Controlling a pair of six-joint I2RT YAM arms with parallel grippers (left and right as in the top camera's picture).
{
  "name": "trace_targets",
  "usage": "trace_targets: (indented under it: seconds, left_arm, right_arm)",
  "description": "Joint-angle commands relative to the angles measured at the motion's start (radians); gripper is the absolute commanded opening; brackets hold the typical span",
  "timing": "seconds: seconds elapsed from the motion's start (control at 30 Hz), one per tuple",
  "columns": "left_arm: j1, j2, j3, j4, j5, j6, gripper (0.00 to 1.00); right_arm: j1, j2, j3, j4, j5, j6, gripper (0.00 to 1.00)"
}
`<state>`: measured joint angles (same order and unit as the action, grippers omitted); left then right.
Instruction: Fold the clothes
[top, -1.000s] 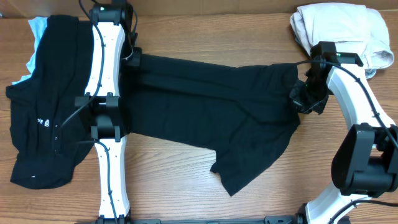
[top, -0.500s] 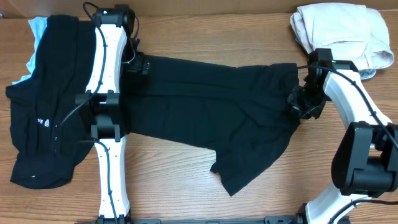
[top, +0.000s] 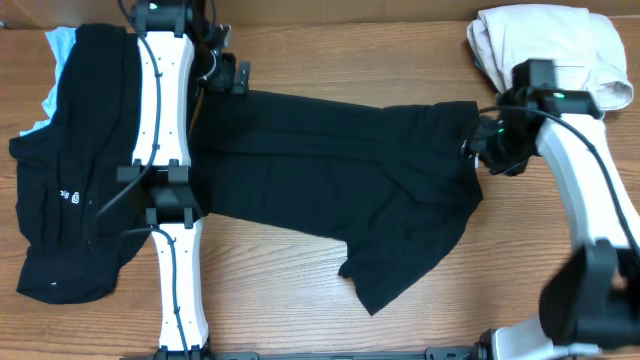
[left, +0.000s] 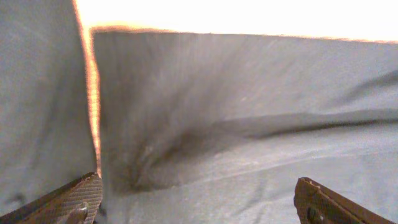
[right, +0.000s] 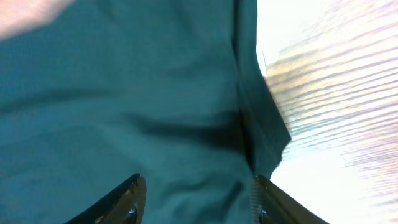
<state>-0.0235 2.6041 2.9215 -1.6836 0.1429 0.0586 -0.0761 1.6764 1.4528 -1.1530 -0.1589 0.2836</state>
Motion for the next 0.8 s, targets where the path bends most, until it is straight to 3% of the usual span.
trace_targets:
  seconds: [0.0, 0.13, 0.33, 0.47, 0.5, 0.77]
  left_arm:
    - [0.01, -0.16, 0.1, -0.006, 0.034, -0.063, 1.0]
    - [0.01, -0.305, 0.097, -0.006, 0.034, -0.138, 1.0]
    - [-0.003, -0.486, 0.043, -0.006, 0.031, -0.14, 1.0]
    - [-0.006, -0.613, -0.151, -0.006, 0.023, -0.141, 1.0]
    - [-0.006, -0.656, -0.272, -0.006, 0.001, -0.141, 1.0]
    - [-0.002, -0.691, -0.762, 0.041, -0.057, -0.142, 1.0]
  right_arm:
    - [0.004, -0.187, 0.047, -0.039, -0.011, 0.009, 0.6]
    - [0.023, -0.336, 0.047, -0.116, 0.001, 0.04, 0.62]
    - [0.097, -0.489, 0.045, -0.276, 0.063, 0.146, 0.65]
    - [0.163, -0.509, -0.002, -0.402, 0.129, 0.264, 0.67]
    - [0.185, -0.509, -0.063, -0.401, 0.129, 0.313, 0.68]
    - [0.207, -0.509, -0.433, -0.182, -0.021, 0.356, 0.68]
